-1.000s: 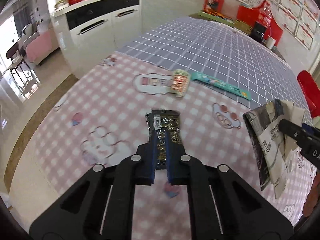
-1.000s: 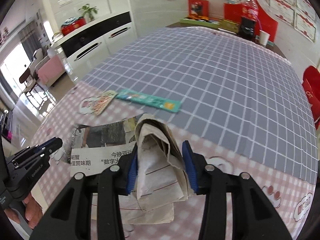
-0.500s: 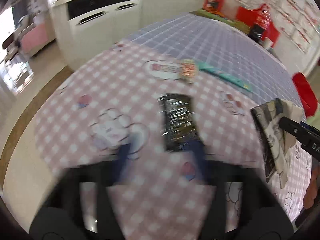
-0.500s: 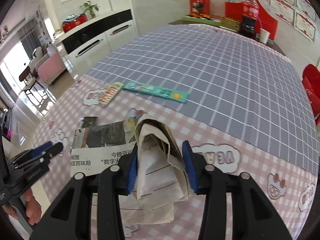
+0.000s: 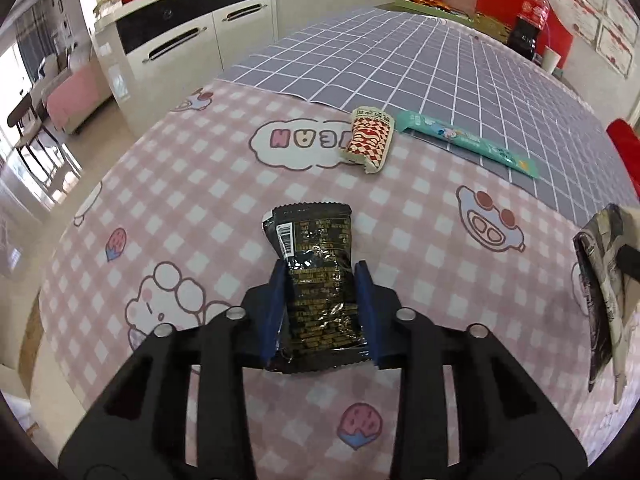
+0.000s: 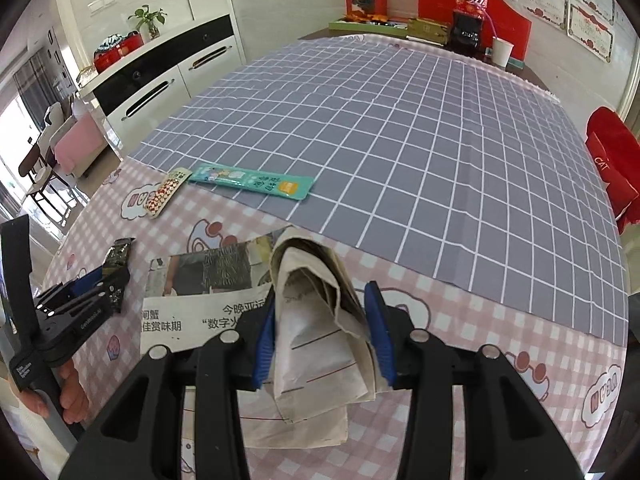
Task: Collect trash
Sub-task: 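Carry the newspaper and snack packet over the blue bin and open both tools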
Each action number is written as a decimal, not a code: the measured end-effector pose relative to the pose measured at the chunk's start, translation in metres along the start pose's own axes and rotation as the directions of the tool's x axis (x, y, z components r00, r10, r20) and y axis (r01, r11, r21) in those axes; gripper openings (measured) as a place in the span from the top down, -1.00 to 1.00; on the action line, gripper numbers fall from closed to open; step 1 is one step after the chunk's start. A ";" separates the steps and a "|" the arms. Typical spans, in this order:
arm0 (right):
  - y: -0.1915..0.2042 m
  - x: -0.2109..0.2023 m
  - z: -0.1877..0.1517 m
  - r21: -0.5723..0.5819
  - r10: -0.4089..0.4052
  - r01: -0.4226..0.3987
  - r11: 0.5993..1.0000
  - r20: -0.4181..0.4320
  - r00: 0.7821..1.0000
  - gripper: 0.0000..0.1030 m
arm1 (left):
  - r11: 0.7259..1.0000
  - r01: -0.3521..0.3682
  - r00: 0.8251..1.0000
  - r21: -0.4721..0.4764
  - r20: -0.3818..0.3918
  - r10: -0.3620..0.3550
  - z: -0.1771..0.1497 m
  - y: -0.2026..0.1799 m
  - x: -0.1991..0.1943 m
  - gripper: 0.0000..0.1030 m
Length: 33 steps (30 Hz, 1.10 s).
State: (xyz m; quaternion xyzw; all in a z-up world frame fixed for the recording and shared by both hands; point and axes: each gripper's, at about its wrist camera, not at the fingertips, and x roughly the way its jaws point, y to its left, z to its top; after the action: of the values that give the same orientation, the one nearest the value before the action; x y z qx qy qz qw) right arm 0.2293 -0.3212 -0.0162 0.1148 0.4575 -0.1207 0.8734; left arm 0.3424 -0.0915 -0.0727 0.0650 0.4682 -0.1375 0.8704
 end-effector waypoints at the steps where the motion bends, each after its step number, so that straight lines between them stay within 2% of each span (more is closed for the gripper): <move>1: 0.001 0.000 0.000 0.002 0.004 -0.004 1.000 0.001 1.000 0.19 | 1.000 -0.001 1.000 -0.002 0.002 0.001 0.000 0.002 -0.001 0.42; 7: 0.024 -0.006 -0.003 -0.041 0.038 -0.038 0.998 0.006 0.999 0.19 | 0.999 -0.021 0.999 -0.045 0.027 0.022 -0.017 0.031 -0.022 0.45; 12: 0.077 -0.014 -0.009 -0.141 0.110 -0.108 0.984 0.003 0.994 0.19 | 0.995 -0.035 0.998 -0.096 0.057 0.040 -0.039 0.067 -0.050 0.45; 14: 0.103 -0.017 -0.014 -0.188 0.155 -0.154 0.970 -0.007 0.988 0.19 | 0.989 -0.063 0.996 -0.134 0.058 0.071 -0.051 0.087 -0.060 0.45; 19: 0.181 -0.027 -0.036 -0.318 0.268 -0.269 0.909 -0.046 0.962 0.19 | 0.969 -0.104 0.990 -0.224 0.066 0.122 -0.083 0.134 -0.091 0.45; 23: 0.237 -0.031 -0.053 -0.398 0.327 -0.337 0.853 -0.096 0.940 0.19 | 0.942 -0.164 0.982 -0.294 0.044 0.185 -0.118 0.174 -0.109 0.45; 25: 0.256 -0.031 -0.064 -0.419 0.347 -0.363 0.832 -0.118 0.931 0.19 | 0.931 -0.183 0.980 -0.316 0.018 0.198 -0.137 0.191 -0.111 0.45; 29: 0.298 -0.026 -0.085 -0.467 0.365 -0.404 0.787 -0.177 0.914 0.19 | 0.898 -0.245 0.969 -0.366 -0.082 0.231 -0.170 0.227 -0.099 0.44; 30: 0.305 -0.025 -0.088 -0.474 0.364 -0.409 0.780 -0.187 0.912 0.19 | 0.892 -0.254 0.967 -0.374 -0.104 0.232 -0.176 0.234 -0.096 0.39; 33: 0.326 -0.020 -0.098 -0.496 0.360 -0.421 0.760 -0.218 0.907 0.19 | 0.880 -0.264 0.963 -0.394 -0.159 0.218 -0.196 0.254 -0.090 -0.38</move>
State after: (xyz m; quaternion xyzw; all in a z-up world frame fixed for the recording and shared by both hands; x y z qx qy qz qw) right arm 0.2457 0.0198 -0.0250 -0.0324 0.4858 0.2019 0.8498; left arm 0.2158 0.2139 -0.1102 -0.0544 0.5218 0.0775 0.8478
